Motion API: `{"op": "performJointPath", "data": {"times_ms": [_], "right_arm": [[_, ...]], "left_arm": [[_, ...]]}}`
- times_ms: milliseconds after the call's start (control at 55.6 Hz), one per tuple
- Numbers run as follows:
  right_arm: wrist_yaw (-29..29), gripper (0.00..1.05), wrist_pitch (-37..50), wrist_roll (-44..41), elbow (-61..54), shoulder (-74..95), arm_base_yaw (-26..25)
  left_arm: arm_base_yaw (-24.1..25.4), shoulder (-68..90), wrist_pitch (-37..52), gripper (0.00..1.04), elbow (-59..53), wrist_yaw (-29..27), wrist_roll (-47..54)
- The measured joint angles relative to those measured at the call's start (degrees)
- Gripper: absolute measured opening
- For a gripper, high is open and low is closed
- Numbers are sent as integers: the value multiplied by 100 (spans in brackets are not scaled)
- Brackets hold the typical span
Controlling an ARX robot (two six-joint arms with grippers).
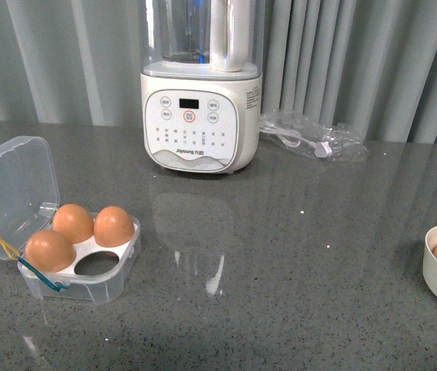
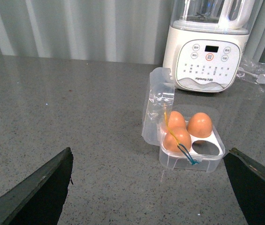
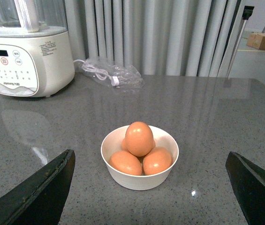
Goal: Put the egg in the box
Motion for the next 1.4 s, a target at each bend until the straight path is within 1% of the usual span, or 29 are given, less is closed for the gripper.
{"op": "performJointPath", "data": {"times_ms": [773, 791, 827, 863, 899, 952, 988, 1042, 1168, 1276, 1330, 1402], "right_arm": [[0, 97, 0, 0, 0, 0, 0], [28, 97, -9, 11, 2, 4, 2], [317, 97, -256, 118, 83, 90, 96], [850, 97, -728, 269, 299, 343, 273], [1178, 97, -918, 330, 439, 525, 376], [1414, 97, -925, 321, 597, 734, 452], [1390, 97, -872, 321, 699, 817, 442], [1185, 97, -608, 310, 885, 1038, 306], [804, 97, 254, 214, 1268, 1969, -221], [601, 97, 1217, 81, 1537, 3246, -584], [507, 97, 1683, 48, 1792, 4030, -695], [417, 97, 2020, -35, 2127, 4898, -734]], "left_arm": [[0, 0, 0, 98, 0, 0, 0], [0, 0, 0, 98, 0, 0, 0], [0, 0, 0, 98, 0, 0, 0], [0, 0, 0, 98, 0, 0, -2], [0, 0, 0, 98, 0, -4, 0], [0, 0, 0, 98, 0, -2, 0], [0, 0, 0, 98, 0, 4, 0], [0, 0, 0, 98, 0, 0, 0], [0, -9, 0, 98, 0, 0, 0], [0, -9, 0, 98, 0, 0, 0], [0, -11, 0, 98, 0, 0, 0], [0, -11, 0, 98, 0, 0, 0]]}}
